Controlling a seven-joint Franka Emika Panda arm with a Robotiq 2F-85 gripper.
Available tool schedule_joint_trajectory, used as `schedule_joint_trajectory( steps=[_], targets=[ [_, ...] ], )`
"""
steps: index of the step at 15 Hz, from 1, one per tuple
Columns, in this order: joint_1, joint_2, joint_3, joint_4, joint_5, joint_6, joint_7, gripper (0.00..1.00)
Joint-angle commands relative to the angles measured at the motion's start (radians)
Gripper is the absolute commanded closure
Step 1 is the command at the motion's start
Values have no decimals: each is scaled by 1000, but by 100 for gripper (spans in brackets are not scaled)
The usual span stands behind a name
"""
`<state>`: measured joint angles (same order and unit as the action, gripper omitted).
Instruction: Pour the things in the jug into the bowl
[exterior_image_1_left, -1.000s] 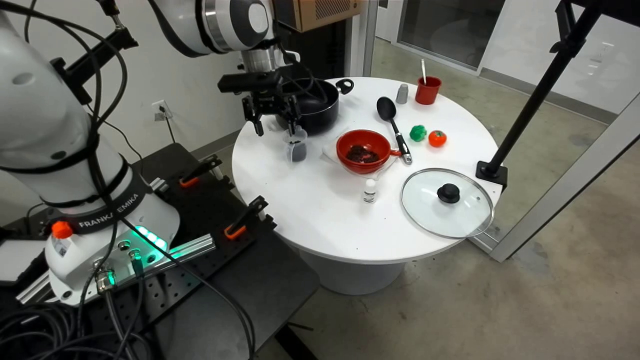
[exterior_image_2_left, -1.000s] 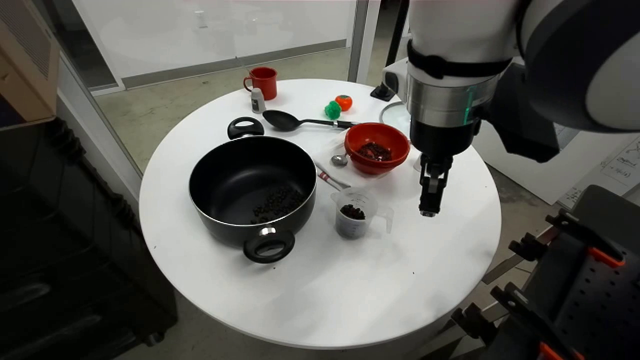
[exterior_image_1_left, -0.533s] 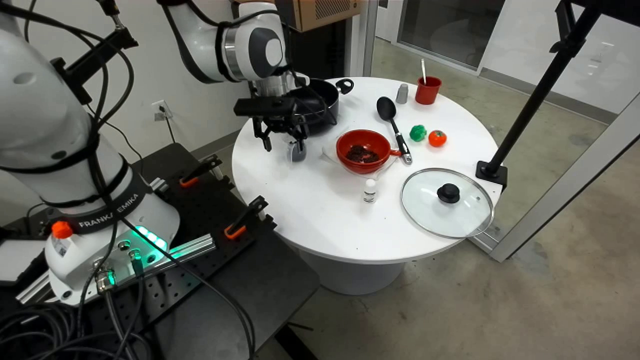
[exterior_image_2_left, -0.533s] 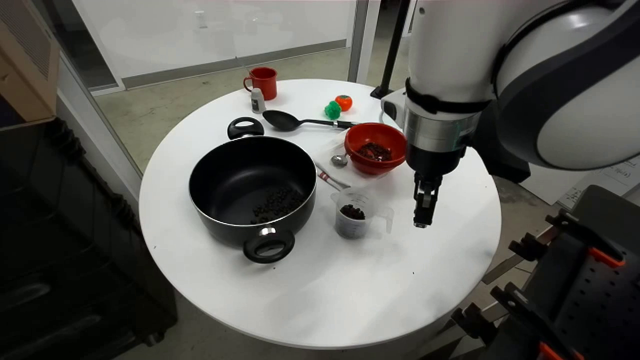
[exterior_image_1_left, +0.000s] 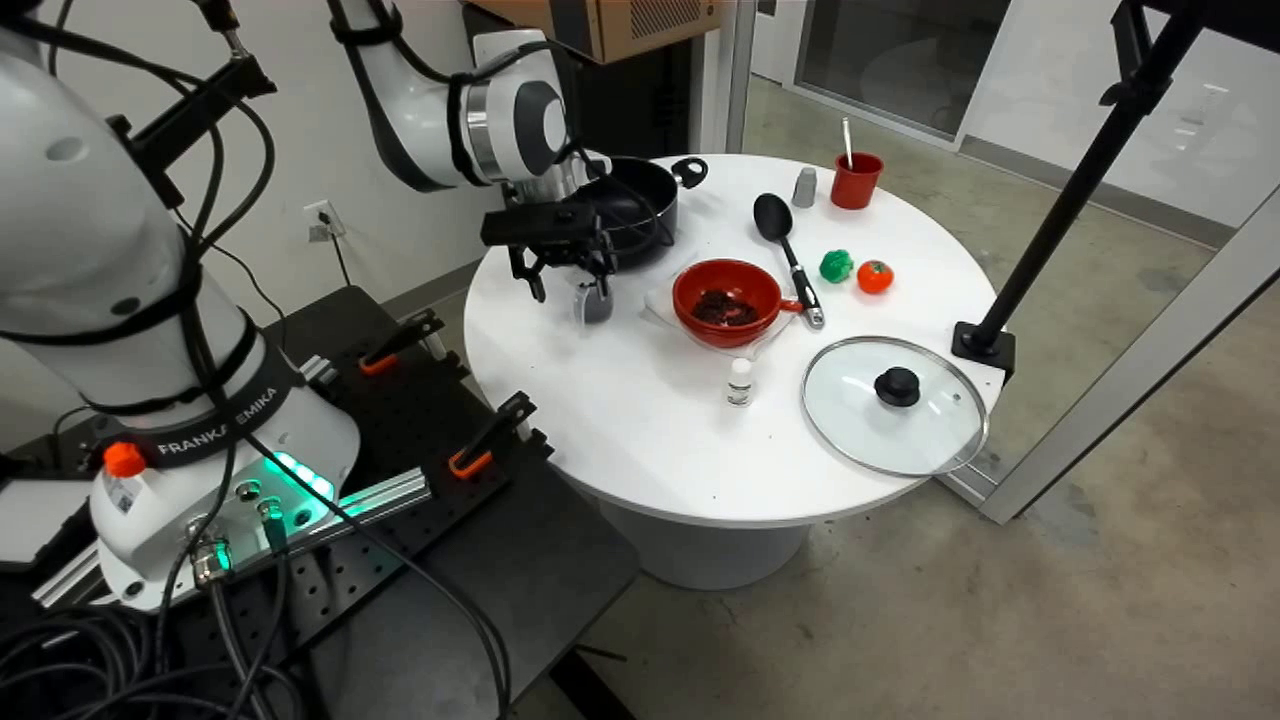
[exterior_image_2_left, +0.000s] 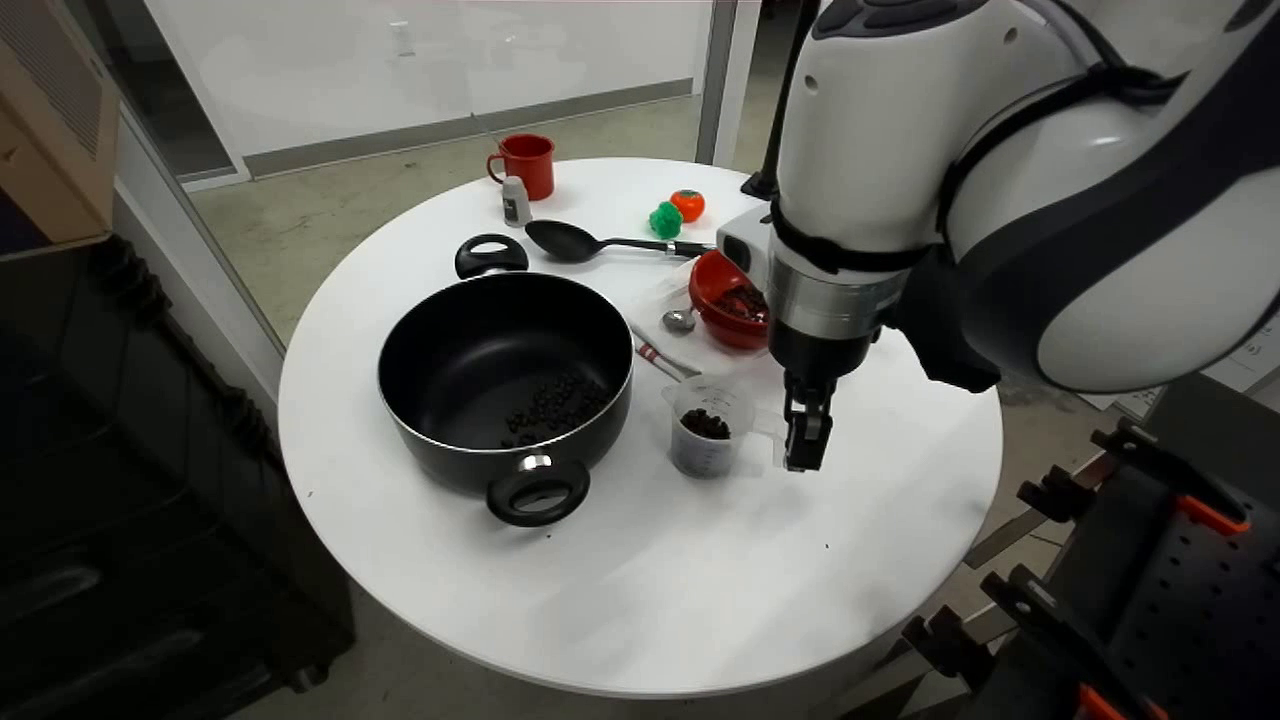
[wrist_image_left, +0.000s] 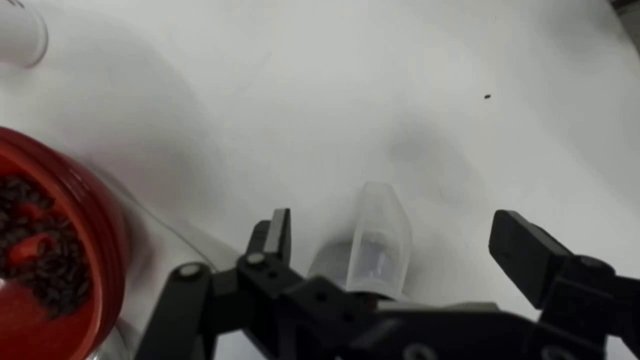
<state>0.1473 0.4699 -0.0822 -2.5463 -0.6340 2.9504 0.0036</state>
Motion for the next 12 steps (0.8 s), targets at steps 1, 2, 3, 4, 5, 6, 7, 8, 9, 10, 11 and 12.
schedule_joint_trajectory(
  steps=[1, 2, 3, 4, 5, 6, 7, 8, 9, 10, 11, 12],
  targets=[
    [34, 3, -40, 5, -31, 88, 29, 0],
    [34, 4, -44, 2, -25, 100, 24, 0],
    [35, 11, -50, 2, -23, 105, 19, 0],
    [41, 18, -61, 3, -24, 111, 21, 0],
    [45, 24, -70, 2, -24, 114, 24, 0],
    [44, 31, -76, 2, -19, 120, 26, 0],
    [43, 40, -79, 3, -13, 130, 28, 0],
    [40, 47, -80, 2, -7, 140, 31, 0],
    [39, 56, -82, 2, 1, 156, 39, 0],
    [43, 66, -85, 3, 4, 171, 46, 0],
    [49, 74, -90, 4, 3, 184, 55, 0],
    [53, 81, -91, 3, 4, 198, 62, 0]
  ],
)
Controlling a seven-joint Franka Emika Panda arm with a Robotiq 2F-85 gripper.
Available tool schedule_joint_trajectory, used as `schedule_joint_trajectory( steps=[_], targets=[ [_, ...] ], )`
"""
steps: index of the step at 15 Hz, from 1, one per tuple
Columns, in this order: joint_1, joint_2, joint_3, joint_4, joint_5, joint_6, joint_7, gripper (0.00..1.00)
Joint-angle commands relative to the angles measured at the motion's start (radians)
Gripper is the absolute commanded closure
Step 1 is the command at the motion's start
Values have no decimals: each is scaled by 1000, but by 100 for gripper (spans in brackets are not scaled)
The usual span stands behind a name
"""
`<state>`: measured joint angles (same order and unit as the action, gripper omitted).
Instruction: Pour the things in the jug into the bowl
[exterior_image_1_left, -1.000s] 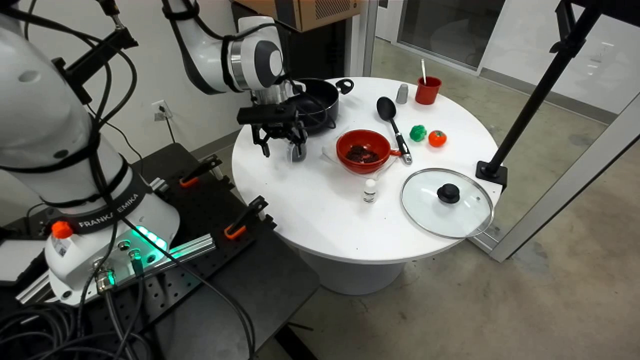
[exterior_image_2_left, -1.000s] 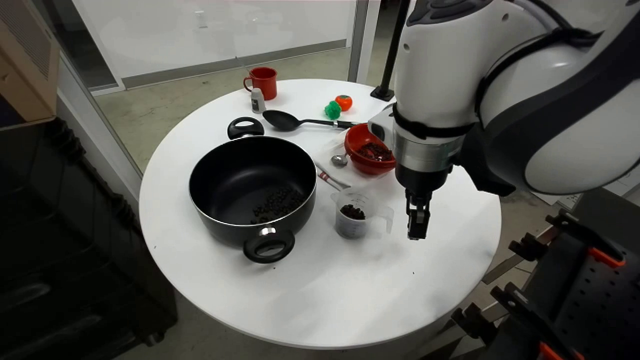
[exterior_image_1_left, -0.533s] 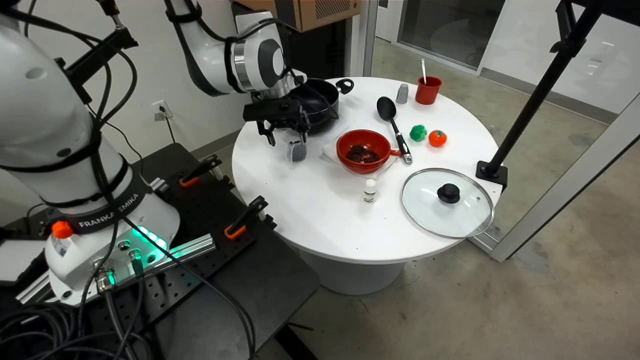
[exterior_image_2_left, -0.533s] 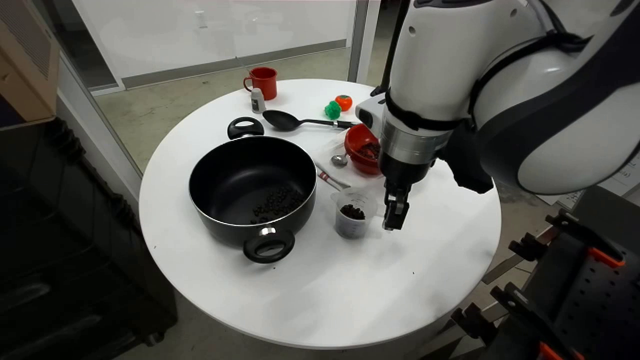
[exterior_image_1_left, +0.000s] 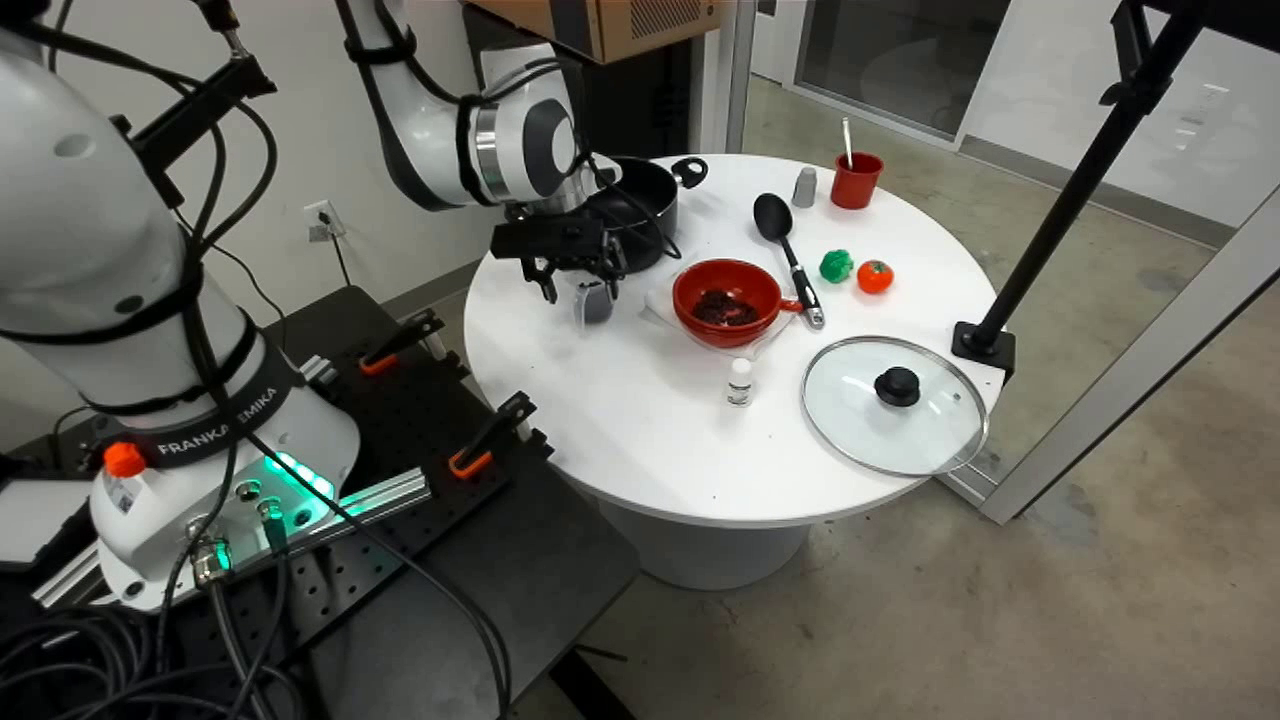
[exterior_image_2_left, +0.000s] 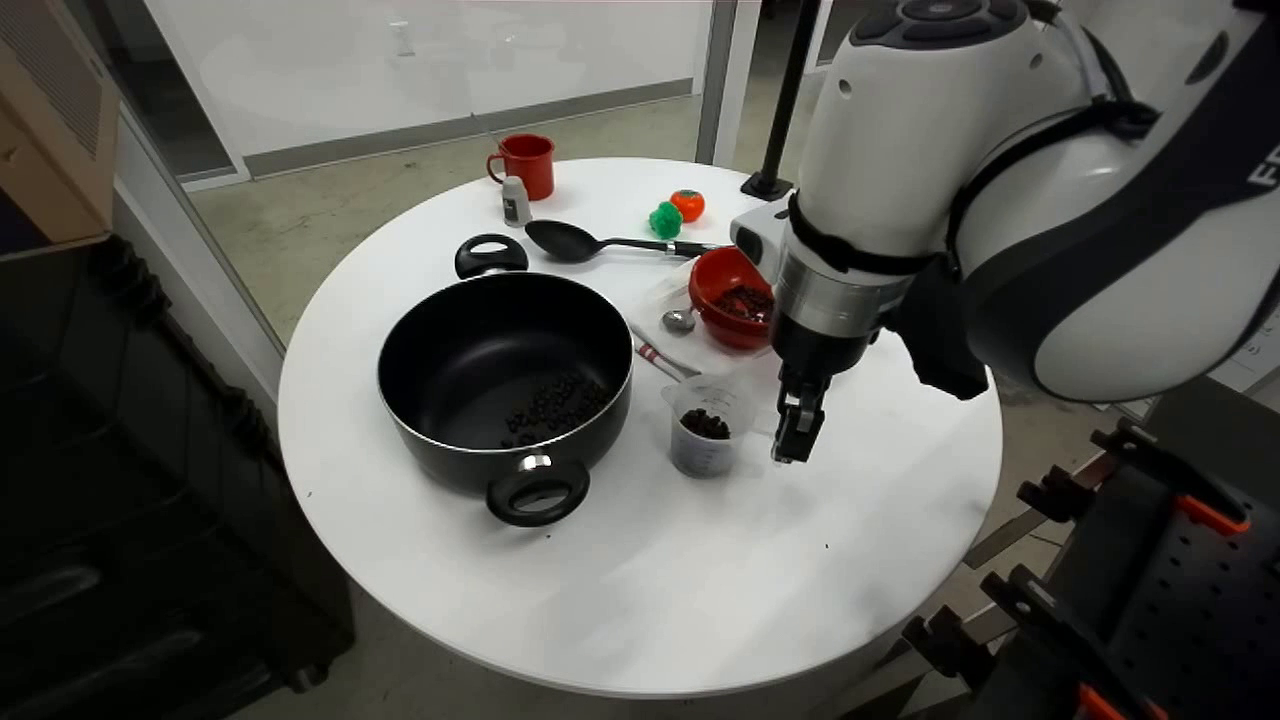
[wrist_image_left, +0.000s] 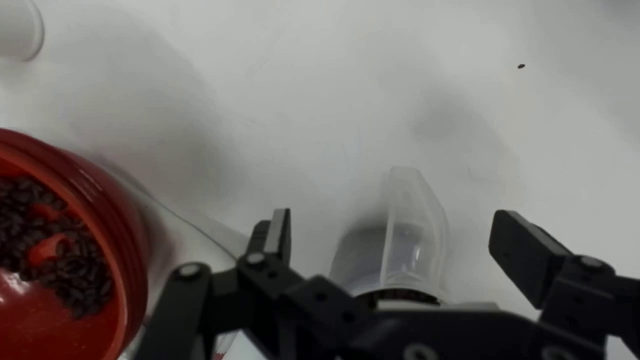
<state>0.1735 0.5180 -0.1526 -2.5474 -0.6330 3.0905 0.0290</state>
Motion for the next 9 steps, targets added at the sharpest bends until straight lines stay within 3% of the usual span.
schedule_joint_trajectory(
  steps=[1, 2, 4, 9],
  targets=[
    [29, 40, -21, 5, 2, 70, 41, 4],
    [33, 47, -23, 6, 4, 82, 46, 28],
    [36, 58, -21, 7, 5, 97, 53, 30],
    [46, 72, -27, 8, 8, 107, 57, 67]
  ],
)
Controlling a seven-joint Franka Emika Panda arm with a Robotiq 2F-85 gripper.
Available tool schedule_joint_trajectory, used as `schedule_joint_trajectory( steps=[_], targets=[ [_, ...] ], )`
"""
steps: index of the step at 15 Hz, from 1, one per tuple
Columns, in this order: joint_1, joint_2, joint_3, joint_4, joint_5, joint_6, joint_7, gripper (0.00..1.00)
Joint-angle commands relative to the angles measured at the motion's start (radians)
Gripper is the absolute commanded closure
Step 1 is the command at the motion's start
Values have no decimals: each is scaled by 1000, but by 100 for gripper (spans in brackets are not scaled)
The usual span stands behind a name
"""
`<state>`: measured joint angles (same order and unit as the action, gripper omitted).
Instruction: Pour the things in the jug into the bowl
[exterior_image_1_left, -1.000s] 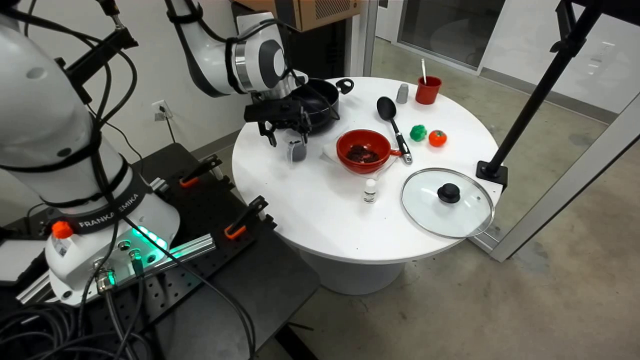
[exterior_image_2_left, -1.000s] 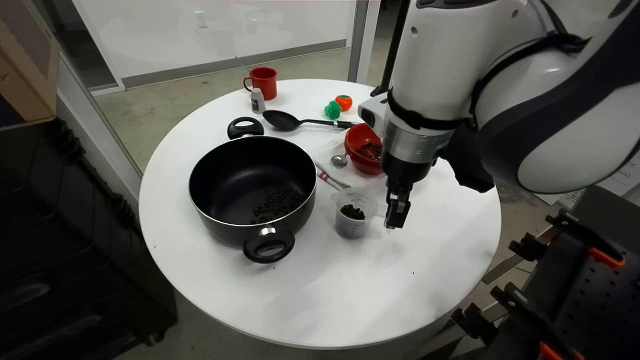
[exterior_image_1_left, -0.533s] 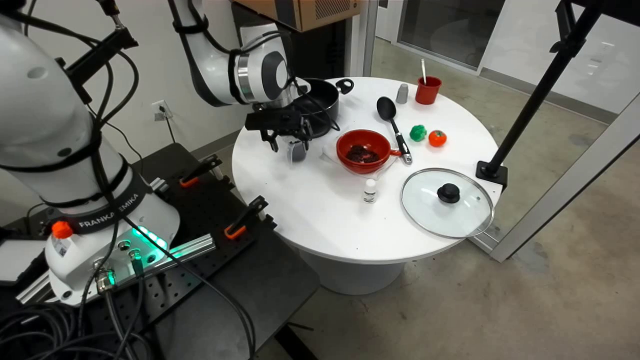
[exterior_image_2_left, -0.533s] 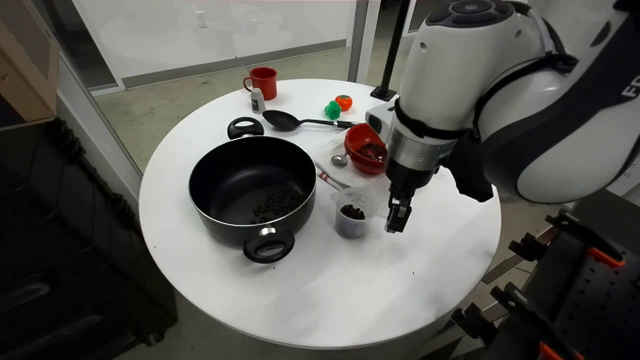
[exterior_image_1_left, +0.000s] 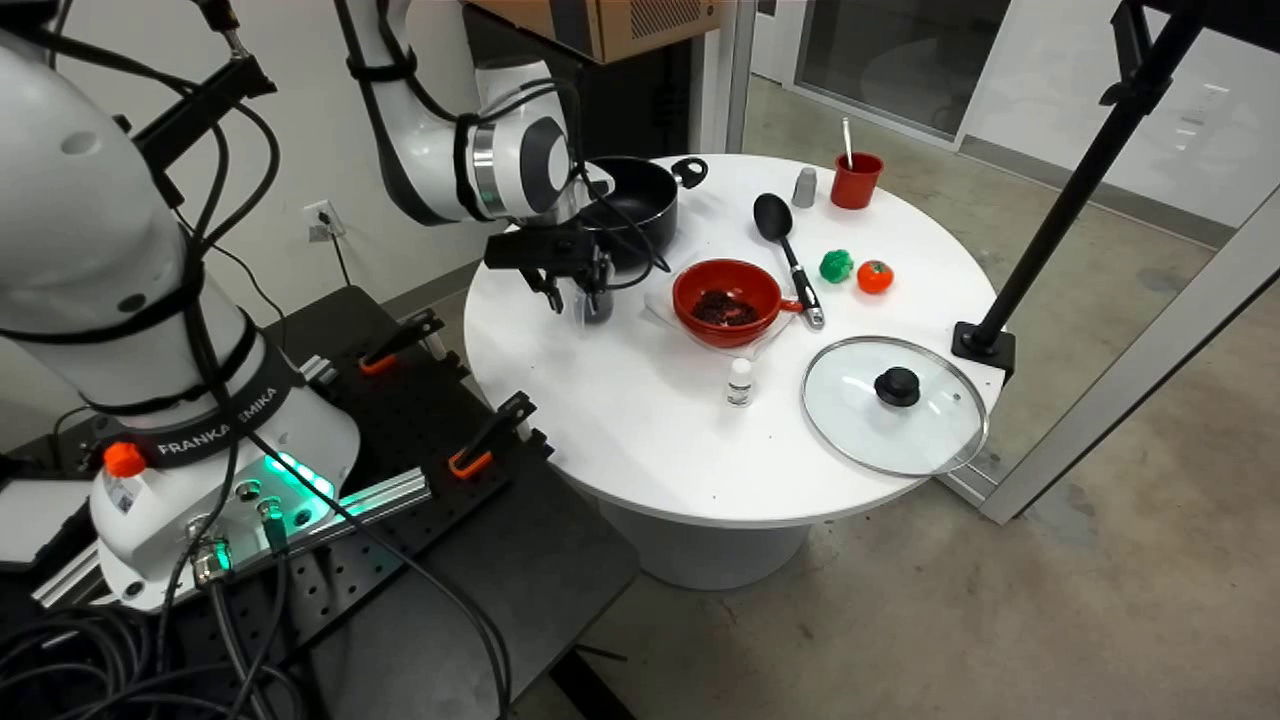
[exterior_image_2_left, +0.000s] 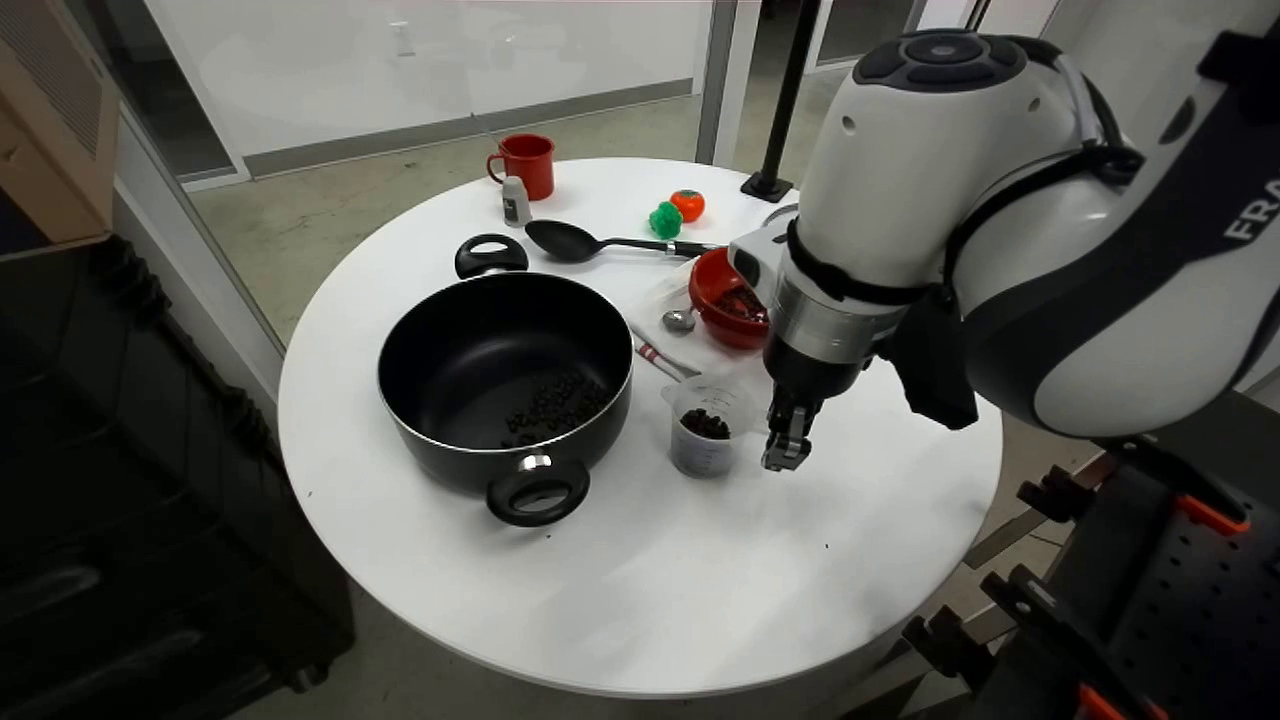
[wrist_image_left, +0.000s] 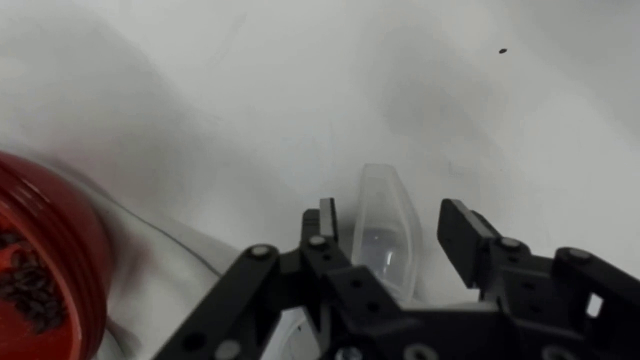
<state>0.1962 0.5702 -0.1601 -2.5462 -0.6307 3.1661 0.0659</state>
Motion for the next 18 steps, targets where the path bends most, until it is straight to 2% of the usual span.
schedule_joint_trajectory(
  steps=[1, 4, 5, 9, 10, 11, 16, 18],
  targets=[
    [21, 20, -18, 6, 7, 30, 20, 74],
    [5, 12, -3, 0, 17, 12, 29, 96],
    [-6, 7, 8, -3, 24, 0, 34, 94],
    [-114, -53, 126, -27, 89, -106, 48, 94],
    [-111, -65, 146, -37, 204, -121, -31, 94],
    [-142, -79, 184, -38, 251, -150, -53, 94],
    [-199, -137, 283, -31, 431, -242, -116, 94],
    [-249, -158, 331, -19, 506, -285, -143, 94]
  ],
)
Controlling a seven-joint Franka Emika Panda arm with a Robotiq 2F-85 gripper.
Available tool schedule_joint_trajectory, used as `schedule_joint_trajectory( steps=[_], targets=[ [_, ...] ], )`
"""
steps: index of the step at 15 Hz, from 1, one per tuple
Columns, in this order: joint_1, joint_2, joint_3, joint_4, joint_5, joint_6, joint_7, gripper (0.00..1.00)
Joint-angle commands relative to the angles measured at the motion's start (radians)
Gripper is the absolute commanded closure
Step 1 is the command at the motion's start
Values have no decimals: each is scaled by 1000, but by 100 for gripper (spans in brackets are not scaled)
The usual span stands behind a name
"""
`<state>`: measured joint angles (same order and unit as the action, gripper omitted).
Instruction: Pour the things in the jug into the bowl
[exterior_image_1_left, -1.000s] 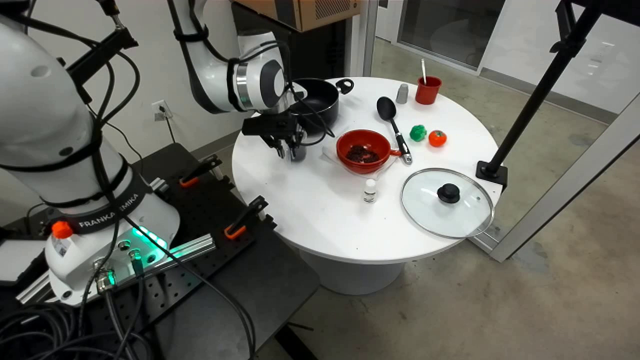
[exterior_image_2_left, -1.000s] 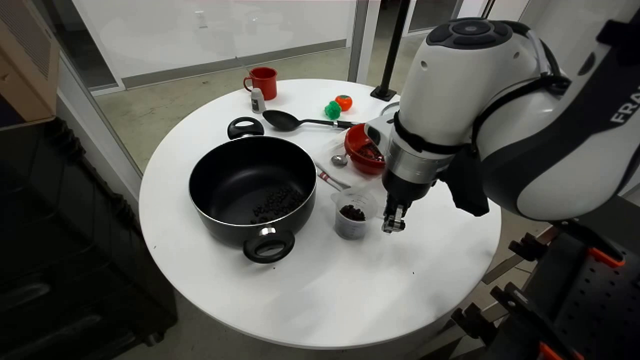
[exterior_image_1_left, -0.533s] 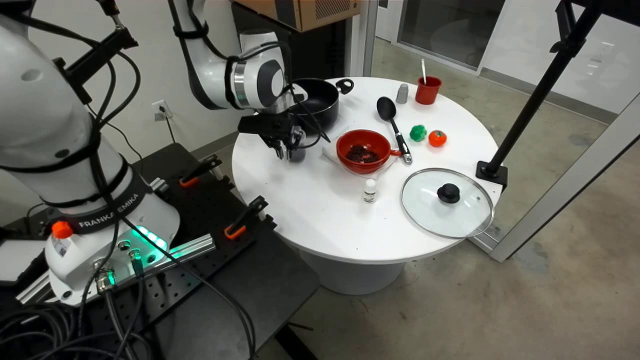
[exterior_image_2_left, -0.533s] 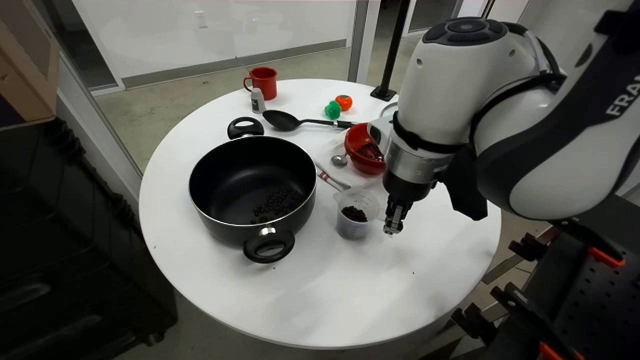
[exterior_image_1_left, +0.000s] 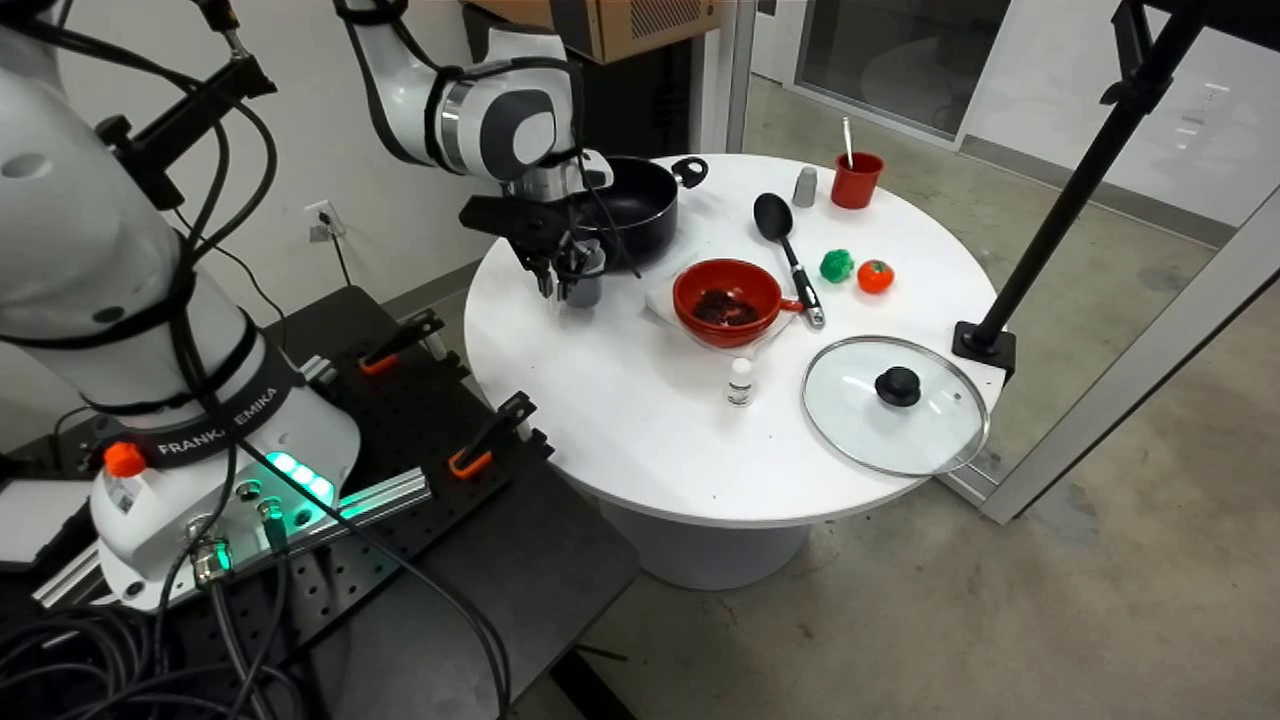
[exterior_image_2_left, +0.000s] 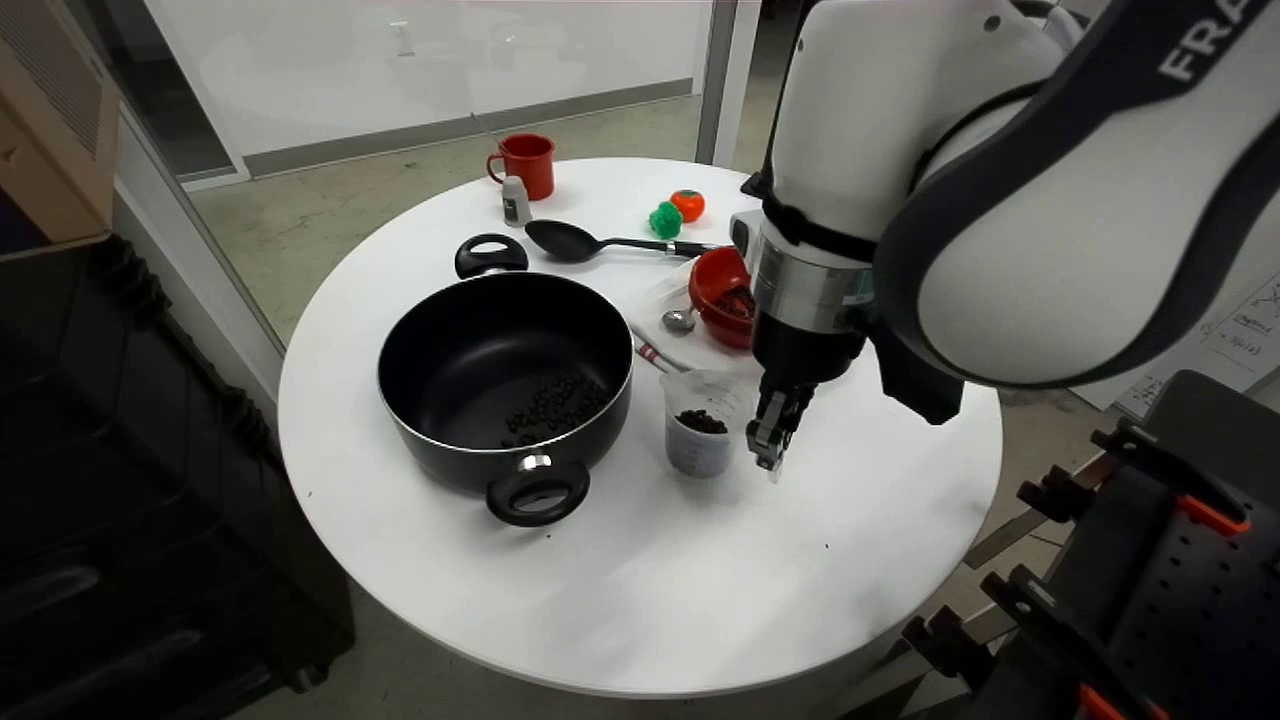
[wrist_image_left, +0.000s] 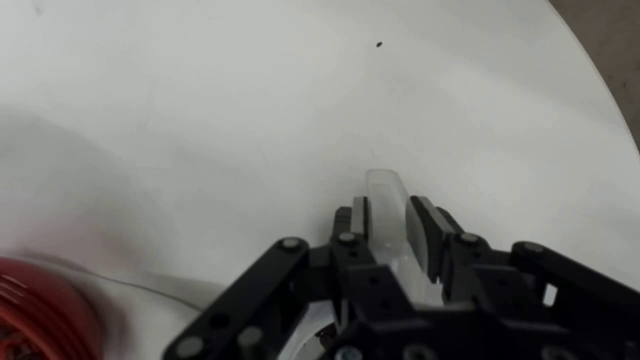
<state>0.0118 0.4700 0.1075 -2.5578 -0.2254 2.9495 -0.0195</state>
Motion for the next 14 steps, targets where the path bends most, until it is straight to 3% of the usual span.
schedule_joint_trajectory(
  steps=[1, 6, 14],
  targets=[
    [-106, -66, 97, 3, 150, -100, -82, 94],
    [-264, -119, 193, 50, 402, -267, -247, 94],
    [-259, -205, 54, 182, 565, -587, -294, 94]
  ],
)
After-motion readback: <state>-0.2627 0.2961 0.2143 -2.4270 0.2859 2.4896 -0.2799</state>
